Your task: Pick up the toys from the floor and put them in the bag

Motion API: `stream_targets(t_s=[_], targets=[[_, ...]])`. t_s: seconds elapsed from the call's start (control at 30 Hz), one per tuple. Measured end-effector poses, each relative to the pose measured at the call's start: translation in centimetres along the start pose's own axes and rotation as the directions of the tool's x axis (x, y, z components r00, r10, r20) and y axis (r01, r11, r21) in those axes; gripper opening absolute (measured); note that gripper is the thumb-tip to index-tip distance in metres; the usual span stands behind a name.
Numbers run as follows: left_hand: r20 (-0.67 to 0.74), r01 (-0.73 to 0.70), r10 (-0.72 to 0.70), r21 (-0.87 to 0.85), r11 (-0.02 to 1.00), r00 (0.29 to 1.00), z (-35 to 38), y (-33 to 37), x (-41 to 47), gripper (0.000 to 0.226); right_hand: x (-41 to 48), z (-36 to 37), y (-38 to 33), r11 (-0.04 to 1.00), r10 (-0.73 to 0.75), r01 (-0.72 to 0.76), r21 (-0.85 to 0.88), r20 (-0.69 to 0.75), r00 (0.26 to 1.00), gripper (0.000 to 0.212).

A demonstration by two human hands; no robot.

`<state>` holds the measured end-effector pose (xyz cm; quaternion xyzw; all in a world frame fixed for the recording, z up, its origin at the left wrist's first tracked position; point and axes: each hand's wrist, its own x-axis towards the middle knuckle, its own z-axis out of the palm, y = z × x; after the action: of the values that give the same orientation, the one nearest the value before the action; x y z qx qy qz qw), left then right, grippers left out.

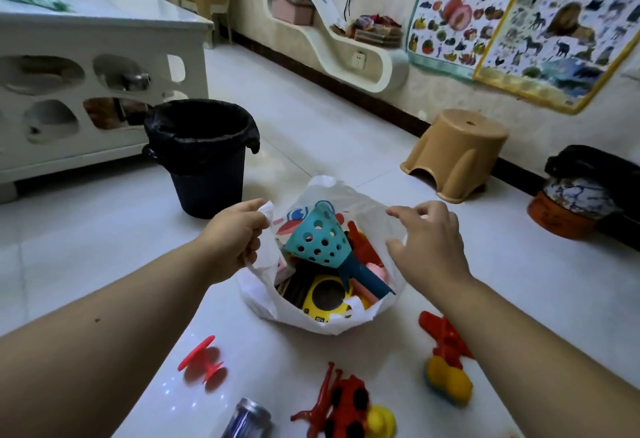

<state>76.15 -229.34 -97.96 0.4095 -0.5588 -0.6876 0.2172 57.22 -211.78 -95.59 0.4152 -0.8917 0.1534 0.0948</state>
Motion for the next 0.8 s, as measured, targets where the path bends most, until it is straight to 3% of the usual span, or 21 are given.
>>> stream_targets(t_s=[0.1, 0.17, 0.27, 0.33, 0.4, 0.47, 0.53, 0.63, 0.7, 0.8], targets=[[0.034, -0.062, 0.061, 0.053, 0.997, 0.998, -0.1, 0.5, -0.8, 0.053, -2.0, 1.0, -3.1, 0.969, -0.220, 0.225, 0.102, -0.061, 0.974, 0.037], [0.043, -0.103, 0.099, 0.084, 0.991, 0.994, -0.5, 0.6, -1.4, 0.043, -4.0, 2.7, -5.6, 0.888, -0.415, 0.419, 0.190, -0.060, 0.908, 0.033], [0.028, -0.104, 0.102, 0.066, 0.992, 0.994, -1.3, -0.2, -1.8, 0.033, -7.7, 6.6, -9.1, 0.727, -0.676, 0.609, 0.318, 0.176, 0.716, 0.034], [0.023, -0.090, 0.090, 0.002, 0.996, 0.996, -1.9, -1.0, -1.9, 0.035, -9.9, 9.6, -11.1, 0.669, -0.744, 0.639, 0.380, 0.343, 0.574, 0.040], [0.047, -0.074, 0.076, -0.028, 0.997, 0.996, -2.4, -1.4, -1.7, 0.037, -11.2, 12.6, -13.0, 0.703, -0.710, 0.579, 0.414, 0.463, 0.530, 0.047], [0.080, -0.063, 0.066, -0.038, 0.997, 0.995, -3.0, -1.5, -1.5, 0.037, -11.7, 15.9, -15.0, 0.756, -0.654, 0.513, 0.407, 0.517, 0.553, 0.051], [0.113, -0.048, 0.053, -0.048, 0.998, 0.992, -3.8, -1.5, -1.5, 0.035, -11.7, 19.6, -16.5, 0.798, -0.593, 0.510, 0.322, 0.571, 0.567, 0.062], [0.156, -0.032, 0.036, -0.030, 0.999, 0.987, -4.6, -1.8, -1.7, 0.035, -11.2, 22.9, -17.9, 0.847, -0.493, 0.472, 0.244, 0.692, 0.527, 0.070], [0.160, -0.024, 0.031, -0.048, 0.999, 0.987, -4.7, -2.1, -1.7, 0.035, -10.8, 23.3, -17.9, 0.890, -0.422, 0.395, 0.229, 0.741, 0.522, 0.060], [0.143, -0.022, 0.035, -0.087, 0.996, 0.989, -4.2, -2.3, -1.9, 0.037, -10.9, 22.6, -16.4, 0.927, -0.370, 0.290, 0.240, 0.720, 0.588, 0.013]])
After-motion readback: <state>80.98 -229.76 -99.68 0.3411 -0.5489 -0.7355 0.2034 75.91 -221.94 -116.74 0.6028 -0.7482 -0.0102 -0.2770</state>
